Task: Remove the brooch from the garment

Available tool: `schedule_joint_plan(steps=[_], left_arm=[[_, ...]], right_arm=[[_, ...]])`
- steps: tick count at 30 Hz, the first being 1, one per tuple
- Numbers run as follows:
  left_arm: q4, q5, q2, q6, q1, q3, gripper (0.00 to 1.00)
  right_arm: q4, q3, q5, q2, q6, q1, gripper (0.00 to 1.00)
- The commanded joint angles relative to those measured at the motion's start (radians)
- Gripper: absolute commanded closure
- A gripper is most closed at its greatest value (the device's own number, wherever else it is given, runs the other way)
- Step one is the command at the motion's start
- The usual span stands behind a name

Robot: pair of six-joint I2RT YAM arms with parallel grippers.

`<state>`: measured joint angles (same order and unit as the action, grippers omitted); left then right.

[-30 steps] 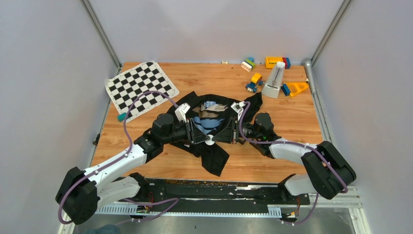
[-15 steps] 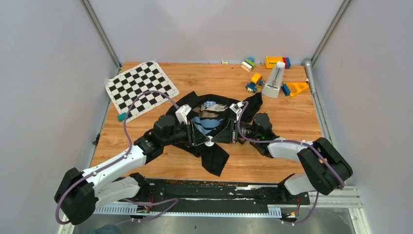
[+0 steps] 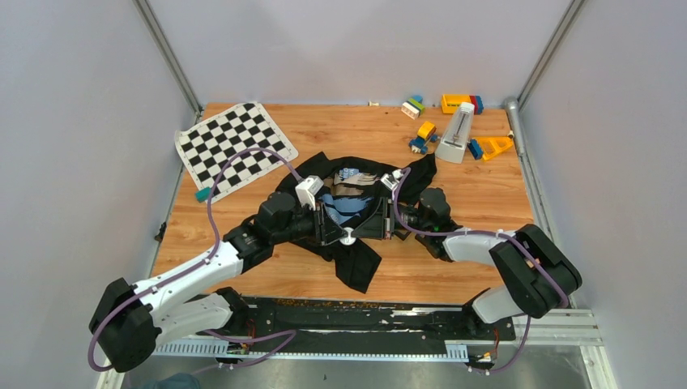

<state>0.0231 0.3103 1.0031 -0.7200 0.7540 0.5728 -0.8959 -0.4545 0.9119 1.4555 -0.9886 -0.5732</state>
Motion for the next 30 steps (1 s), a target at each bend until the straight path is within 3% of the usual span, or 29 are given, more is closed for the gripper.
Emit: schedule_joint_plan(steps=[1, 14, 20, 24, 30], left_arm=[[-0.075, -0.082, 0.015, 0.091, 0.016, 0.034, 0.74], [-0.162, -0.083, 0.025, 0.180, 0.025, 0.090, 0.83], [-0.255, -0.063, 0.051, 0.212, 0.025, 0.145, 0.83], [-0.257, -0.040, 0.056, 0.191, 0.025, 0.155, 0.76], [-0.184, 0.008, 0.005, 0.107, 0.024, 0.123, 0.50]], right_arm=[[-0.127, -0.041, 0.052, 0.000, -0.075, -0.008, 1.00], [-0.120, -0.058, 0.093, 0.030, -0.104, 0.010, 1.00], [-0.005, -0.076, 0.075, -0.006, -0.029, 0.012, 1.00], [0.050, -0.079, 0.055, -0.027, 0.016, 0.011, 1.00], [0.095, -0.065, 0.016, -0.069, 0.088, 0.012, 1.00]])
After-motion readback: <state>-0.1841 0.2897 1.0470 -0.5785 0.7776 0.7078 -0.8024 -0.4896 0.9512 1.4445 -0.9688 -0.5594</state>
